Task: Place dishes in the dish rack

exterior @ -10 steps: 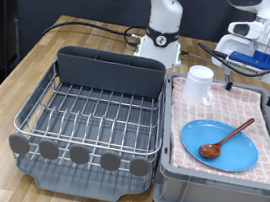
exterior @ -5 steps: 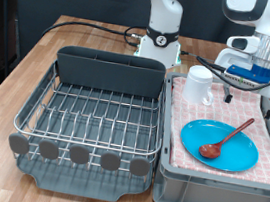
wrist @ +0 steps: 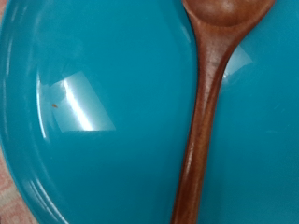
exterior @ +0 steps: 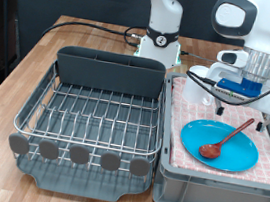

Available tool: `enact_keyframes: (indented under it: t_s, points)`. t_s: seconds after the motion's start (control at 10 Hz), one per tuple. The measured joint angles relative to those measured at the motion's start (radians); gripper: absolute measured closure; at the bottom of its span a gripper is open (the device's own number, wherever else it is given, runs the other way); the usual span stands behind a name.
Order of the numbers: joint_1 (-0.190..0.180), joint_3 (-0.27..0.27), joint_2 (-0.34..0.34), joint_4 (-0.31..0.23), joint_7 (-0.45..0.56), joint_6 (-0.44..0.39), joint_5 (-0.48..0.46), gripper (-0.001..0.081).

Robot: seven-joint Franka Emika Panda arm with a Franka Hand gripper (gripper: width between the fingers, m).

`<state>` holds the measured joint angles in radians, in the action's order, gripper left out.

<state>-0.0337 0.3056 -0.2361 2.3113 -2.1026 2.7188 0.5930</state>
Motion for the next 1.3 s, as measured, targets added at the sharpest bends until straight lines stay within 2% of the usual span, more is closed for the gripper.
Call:
enact_keyframes:
  t_s: [0.7,1.3]
  points:
    - [-0.033,-0.045,-0.056,-0.007,-0.081,0.044,0.095,0.0004]
    - [-0.093,-0.127,-0.103,-0.016,-0.254,0.088,0.245,0.0004]
